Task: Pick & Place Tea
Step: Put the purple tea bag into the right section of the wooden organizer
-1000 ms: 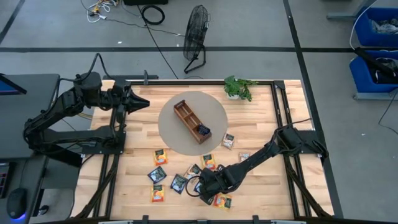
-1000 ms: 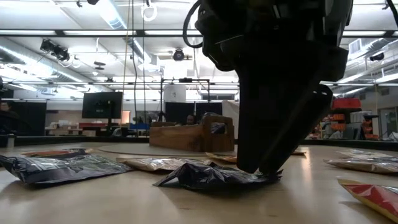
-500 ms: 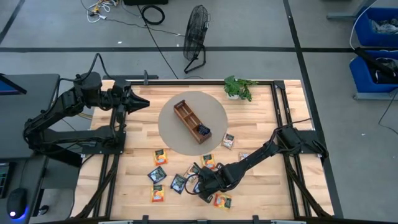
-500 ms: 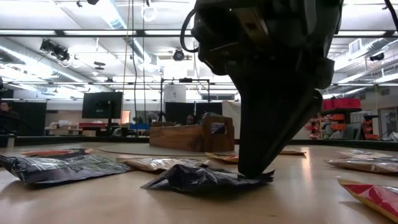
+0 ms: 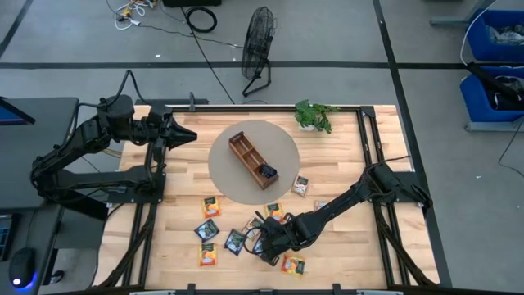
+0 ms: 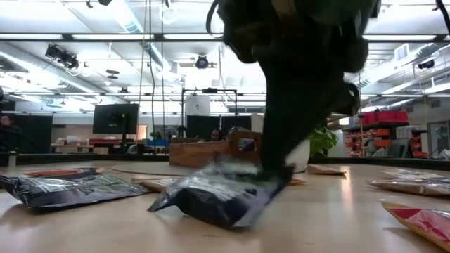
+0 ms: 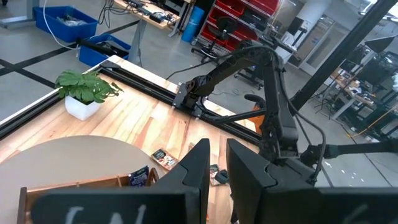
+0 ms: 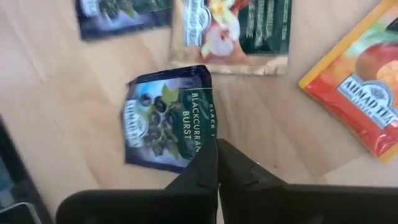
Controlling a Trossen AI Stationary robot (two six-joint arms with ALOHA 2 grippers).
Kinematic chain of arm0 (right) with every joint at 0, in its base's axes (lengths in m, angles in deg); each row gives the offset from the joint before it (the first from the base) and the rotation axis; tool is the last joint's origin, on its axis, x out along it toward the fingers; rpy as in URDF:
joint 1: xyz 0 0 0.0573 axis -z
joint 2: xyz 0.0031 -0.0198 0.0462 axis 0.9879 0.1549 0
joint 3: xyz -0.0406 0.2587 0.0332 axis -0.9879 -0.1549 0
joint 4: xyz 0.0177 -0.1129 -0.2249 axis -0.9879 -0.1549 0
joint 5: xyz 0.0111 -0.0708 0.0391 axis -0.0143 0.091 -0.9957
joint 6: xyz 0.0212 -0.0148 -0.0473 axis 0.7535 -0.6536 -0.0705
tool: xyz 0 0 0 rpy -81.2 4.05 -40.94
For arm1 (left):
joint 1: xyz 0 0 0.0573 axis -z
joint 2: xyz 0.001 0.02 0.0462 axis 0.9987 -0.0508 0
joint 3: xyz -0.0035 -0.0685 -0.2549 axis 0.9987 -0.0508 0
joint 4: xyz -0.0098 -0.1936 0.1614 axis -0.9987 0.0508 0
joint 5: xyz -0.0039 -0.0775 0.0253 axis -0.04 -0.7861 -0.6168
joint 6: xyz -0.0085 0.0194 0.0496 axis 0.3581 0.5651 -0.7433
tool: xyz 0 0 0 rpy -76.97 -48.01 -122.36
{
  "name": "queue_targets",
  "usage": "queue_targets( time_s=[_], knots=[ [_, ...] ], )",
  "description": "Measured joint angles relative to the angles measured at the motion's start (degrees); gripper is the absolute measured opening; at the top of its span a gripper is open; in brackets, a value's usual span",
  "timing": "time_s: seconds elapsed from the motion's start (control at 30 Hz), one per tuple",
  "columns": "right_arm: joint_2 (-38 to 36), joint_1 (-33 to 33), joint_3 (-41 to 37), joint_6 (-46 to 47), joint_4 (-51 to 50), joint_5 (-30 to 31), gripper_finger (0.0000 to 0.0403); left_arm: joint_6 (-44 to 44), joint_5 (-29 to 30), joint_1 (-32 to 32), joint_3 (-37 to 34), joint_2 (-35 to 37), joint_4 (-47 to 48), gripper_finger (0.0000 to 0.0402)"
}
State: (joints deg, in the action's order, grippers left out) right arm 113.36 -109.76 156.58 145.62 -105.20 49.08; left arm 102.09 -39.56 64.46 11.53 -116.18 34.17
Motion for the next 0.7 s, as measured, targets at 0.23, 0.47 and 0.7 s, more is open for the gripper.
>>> queue_targets(
  time_s=[0.23, 0.47, 0.7],
  knots=[
    [-0.53, -0.53, 0.00, 1.14, 0.54, -0.16, 0.0001, 0.02, 0.00, -0.02, 0.00, 0.00, 0.27, 0.0057],
    [-2.62, -0.94, 0.09, 0.15, 0.08, 1.66, 0.0000, 0.10, -3.71, 0.08, 0.00, -0.54, 3.92, 0.0057],
    [-3.54, -0.92, 0.09, 0.24, 0.57, 2.31, 0.0000, 0.00, -5.38, 3.68, -0.02, -4.63, 11.15, 0.0058]
  ],
)
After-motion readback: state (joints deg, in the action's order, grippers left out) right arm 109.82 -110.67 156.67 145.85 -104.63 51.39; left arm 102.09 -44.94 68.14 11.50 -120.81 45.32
